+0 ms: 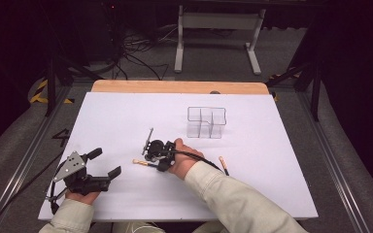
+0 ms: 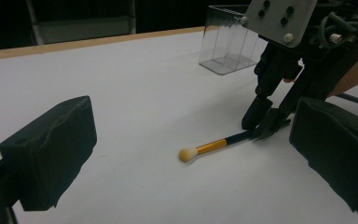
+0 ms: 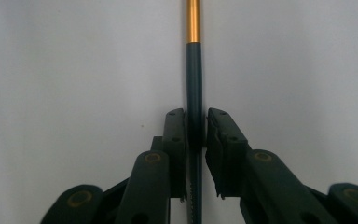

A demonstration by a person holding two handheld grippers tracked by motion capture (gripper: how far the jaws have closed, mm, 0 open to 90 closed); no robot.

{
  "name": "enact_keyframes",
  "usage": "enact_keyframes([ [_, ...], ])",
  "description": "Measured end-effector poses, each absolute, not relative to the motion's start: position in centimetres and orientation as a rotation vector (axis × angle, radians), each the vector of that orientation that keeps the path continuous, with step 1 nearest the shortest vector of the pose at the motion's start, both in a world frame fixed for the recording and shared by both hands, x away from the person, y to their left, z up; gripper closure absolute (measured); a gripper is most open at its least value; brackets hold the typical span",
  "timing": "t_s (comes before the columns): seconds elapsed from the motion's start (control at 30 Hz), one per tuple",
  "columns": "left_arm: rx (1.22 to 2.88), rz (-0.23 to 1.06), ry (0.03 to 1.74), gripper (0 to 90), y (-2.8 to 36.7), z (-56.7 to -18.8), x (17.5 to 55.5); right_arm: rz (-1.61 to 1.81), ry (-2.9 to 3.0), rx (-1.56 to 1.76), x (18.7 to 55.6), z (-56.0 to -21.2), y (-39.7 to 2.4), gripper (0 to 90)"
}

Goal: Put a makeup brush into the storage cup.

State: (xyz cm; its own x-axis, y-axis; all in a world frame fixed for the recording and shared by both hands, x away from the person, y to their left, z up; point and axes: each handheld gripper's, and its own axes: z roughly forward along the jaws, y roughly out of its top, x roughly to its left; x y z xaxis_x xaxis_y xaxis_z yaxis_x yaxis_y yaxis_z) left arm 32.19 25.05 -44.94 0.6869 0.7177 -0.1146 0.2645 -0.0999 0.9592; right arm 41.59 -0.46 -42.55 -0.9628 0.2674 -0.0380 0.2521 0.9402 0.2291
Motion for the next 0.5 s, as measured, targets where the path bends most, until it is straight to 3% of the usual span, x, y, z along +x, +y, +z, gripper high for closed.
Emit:
enact_keyframes([
  [0.5, 1.673, 0.46, 0.802, 1.1, 25.15, -44.9, 32.2, 0.35, 3.043, 0.436, 42.06, -42.56, -0.52, 83.3],
])
